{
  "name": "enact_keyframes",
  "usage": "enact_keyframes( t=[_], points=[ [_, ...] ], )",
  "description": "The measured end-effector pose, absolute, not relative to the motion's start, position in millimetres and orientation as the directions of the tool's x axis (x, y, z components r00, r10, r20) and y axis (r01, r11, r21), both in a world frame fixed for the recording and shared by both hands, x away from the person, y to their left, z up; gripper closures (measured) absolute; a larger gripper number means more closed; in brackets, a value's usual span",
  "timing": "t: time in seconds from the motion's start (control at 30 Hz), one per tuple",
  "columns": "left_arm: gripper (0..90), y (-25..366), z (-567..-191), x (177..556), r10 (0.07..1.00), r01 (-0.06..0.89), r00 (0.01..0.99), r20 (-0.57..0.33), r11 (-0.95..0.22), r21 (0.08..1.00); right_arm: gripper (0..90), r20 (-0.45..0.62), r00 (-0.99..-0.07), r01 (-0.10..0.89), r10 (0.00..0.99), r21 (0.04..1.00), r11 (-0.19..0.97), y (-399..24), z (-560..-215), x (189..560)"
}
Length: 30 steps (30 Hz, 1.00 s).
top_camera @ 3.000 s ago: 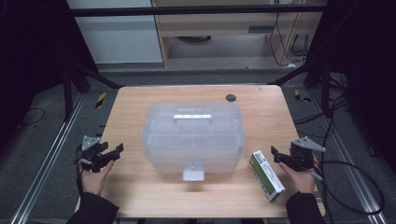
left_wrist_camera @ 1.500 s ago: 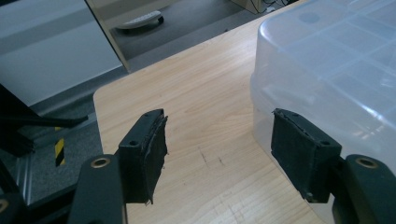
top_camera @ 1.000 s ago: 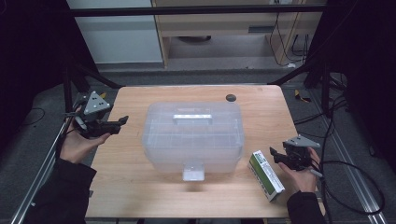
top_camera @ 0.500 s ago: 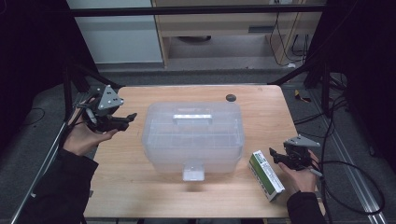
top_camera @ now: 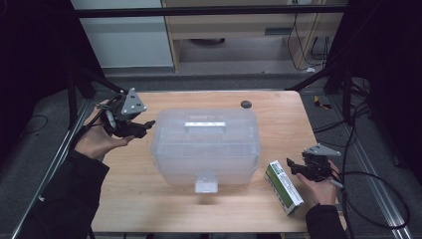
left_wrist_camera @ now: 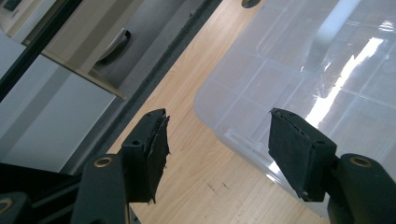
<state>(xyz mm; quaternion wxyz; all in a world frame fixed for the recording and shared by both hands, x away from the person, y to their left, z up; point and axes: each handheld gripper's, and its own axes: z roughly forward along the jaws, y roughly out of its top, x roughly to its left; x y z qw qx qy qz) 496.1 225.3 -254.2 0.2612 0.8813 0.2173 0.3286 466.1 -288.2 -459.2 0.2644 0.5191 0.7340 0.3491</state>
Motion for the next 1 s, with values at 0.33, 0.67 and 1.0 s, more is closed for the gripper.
enact_keyframes(
  t=[0.33, 0.67, 1.0],
  points=[
    [37.8, 206.0, -250.1, 497.7, 0.485, 0.171, 0.725, 0.49, -0.815, 0.554, 35.2, -0.029, -0.328, 0.585, 0.944, 0.778, 0.227, -288.1, -460.5, 467.1],
    [38.3, 188.7, -251.7, 499.3, 0.408, 0.128, 0.759, 0.507, -0.857, 0.498, 35.1, -0.028, -0.331, 0.588, 0.943, 0.776, 0.229, -287.1, -461.6, 467.6],
    [40.5, 171.2, -251.7, 497.4, 0.334, 0.072, 0.796, 0.505, -0.881, 0.468, 34.9, -0.015, -0.335, 0.595, 0.942, 0.772, 0.224, -287.0, -462.2, 468.0]
  ],
)
